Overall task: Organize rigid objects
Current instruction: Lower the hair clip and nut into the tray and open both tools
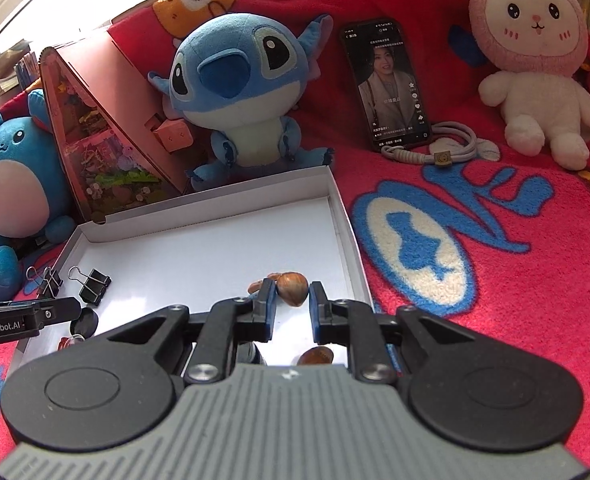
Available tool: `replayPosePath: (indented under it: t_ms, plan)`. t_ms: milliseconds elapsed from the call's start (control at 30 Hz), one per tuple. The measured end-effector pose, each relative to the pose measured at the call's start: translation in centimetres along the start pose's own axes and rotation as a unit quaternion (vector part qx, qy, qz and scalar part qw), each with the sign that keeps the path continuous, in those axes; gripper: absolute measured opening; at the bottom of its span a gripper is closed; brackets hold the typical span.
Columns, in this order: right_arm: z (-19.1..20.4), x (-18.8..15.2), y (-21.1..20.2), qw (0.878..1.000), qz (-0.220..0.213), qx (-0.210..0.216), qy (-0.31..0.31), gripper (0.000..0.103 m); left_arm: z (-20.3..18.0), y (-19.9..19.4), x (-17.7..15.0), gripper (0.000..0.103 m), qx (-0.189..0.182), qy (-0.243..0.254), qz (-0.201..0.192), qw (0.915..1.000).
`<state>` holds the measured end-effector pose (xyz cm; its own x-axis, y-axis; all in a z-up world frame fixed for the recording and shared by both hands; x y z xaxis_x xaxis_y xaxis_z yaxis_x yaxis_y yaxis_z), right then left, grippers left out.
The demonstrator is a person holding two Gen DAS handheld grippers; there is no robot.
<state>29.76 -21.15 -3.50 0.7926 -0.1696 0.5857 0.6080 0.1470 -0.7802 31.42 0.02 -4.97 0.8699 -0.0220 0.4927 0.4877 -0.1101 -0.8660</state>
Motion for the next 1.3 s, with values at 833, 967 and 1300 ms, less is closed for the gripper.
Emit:
replayPosePath:
  t_ms: [833,967,1300]
  plan:
    - [0.2,0.0,2.4,1.000,0.026,-0.009,-0.006,0.022,-0.8,1.9,0.2,0.035,0.011,0.005,0.013,0.9998]
    - [0.2,0.0,2.5,1.000,0.026,-0.010,-0.006,0.022,-0.8,1.9,0.3,0.035,0.012,0.004,0.010,0.9999]
    - [0.2,0.0,2.9,0.999,0.030,-0.012,-0.008,0.022,-0.8,1.8,0.5,0.035,0.019,0.008,0.003,0.9998]
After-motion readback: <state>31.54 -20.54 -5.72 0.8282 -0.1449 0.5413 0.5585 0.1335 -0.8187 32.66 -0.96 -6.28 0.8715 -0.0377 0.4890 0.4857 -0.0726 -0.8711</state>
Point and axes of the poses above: each gripper's, at about its wrist camera, not at the fingertips, and y roughly the way its jaws point, z to its left, x to its top, the point moved 10 cm from there along y, roughly the way its jaws point, and after that the axes turned 12 degrees about z, right-handed, at the moved point
